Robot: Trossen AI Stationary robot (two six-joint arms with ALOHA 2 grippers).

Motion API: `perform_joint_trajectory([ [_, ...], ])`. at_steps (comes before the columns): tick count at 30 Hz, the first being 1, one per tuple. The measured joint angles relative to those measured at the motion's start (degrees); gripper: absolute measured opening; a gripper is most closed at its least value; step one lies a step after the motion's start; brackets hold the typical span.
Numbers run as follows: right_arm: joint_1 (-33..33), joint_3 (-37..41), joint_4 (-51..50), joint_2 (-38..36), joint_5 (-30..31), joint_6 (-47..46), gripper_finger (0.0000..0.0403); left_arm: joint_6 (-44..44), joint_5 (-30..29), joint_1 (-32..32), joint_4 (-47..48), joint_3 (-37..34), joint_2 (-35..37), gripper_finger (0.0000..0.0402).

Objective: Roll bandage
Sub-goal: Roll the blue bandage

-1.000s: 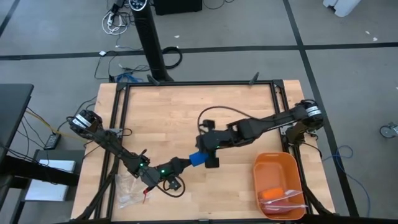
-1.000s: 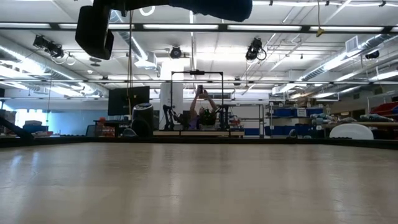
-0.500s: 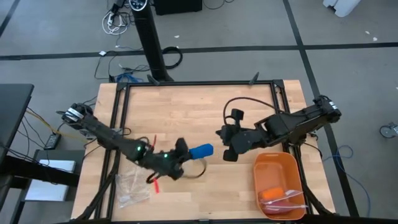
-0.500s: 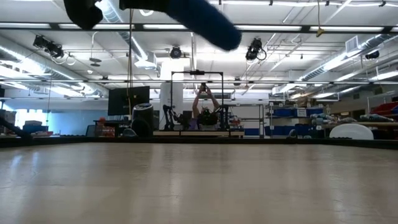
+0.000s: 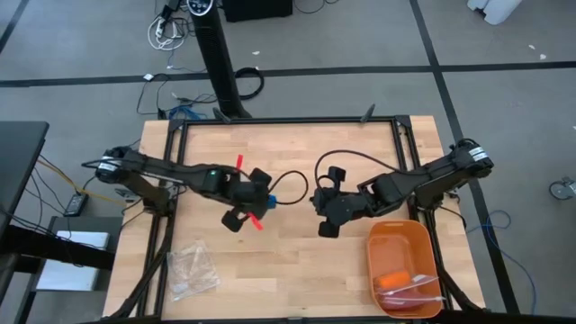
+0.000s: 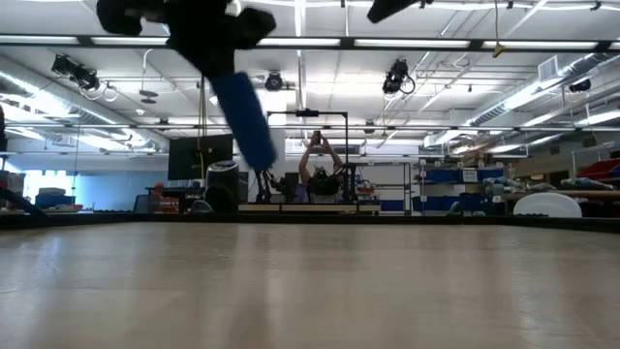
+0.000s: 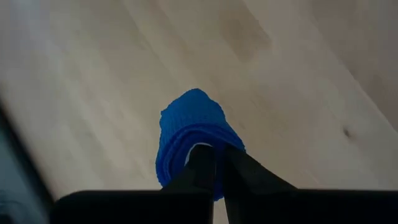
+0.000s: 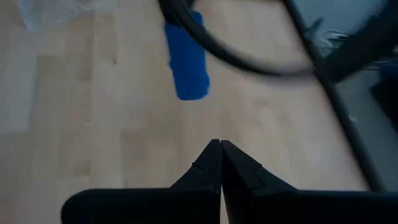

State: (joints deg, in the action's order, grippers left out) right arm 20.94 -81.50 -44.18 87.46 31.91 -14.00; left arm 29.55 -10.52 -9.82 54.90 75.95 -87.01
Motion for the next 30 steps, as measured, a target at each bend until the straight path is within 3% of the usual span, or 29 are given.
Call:
perform_joint_trajectory([
  [7, -0.95, 9.89, 16.13, 0.0, -7.97, 1.15, 0.0, -0.57, 3.64, 1.58, 3.6, -0.09, -3.39, 0.0016],
  [11, -0.95, 13.19, 20.43, 0.0, -8.6, 0.16, 0.0, -1.28, 5.46, 1.59, 5.49, -0.11, -5.59, 0.0016],
  [30, -0.29, 13.51, 20.59, -0.02, -11.18, -0.42, 0.0, 1.16, 6.23, 1.59, 8.49, -0.05, -11.01, 0.0017],
])
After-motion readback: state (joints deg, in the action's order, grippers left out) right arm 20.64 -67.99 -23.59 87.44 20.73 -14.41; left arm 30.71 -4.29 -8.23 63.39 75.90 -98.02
